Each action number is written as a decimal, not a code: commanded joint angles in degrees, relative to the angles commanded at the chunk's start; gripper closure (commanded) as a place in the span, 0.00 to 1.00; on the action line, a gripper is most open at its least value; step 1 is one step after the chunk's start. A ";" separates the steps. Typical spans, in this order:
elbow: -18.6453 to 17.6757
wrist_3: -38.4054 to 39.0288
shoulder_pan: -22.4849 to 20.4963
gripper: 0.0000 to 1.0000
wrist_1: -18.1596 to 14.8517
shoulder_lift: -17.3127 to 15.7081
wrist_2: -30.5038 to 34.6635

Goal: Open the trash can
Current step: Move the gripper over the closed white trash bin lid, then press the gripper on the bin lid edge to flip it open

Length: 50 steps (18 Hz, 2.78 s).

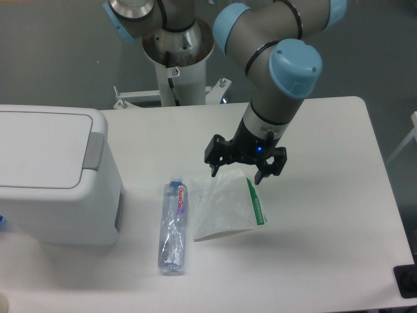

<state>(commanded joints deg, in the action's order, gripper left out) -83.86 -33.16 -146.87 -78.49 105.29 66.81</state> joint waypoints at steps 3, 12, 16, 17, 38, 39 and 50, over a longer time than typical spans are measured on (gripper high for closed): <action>1.76 3.44 0.79 0.00 0.00 -0.18 -1.15; 1.51 11.08 10.53 0.00 0.09 -5.01 -3.62; -1.13 11.97 12.74 0.00 0.17 -7.82 -3.62; -1.74 11.97 13.01 0.00 0.26 -8.43 -3.62; -5.09 11.80 15.12 0.00 1.49 -8.18 -3.53; -4.83 11.71 15.03 0.00 1.49 -8.18 -3.53; -2.01 11.18 12.50 0.00 7.98 -6.95 -0.91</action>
<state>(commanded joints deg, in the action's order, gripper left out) -85.87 -21.97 -134.37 -70.51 98.35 65.90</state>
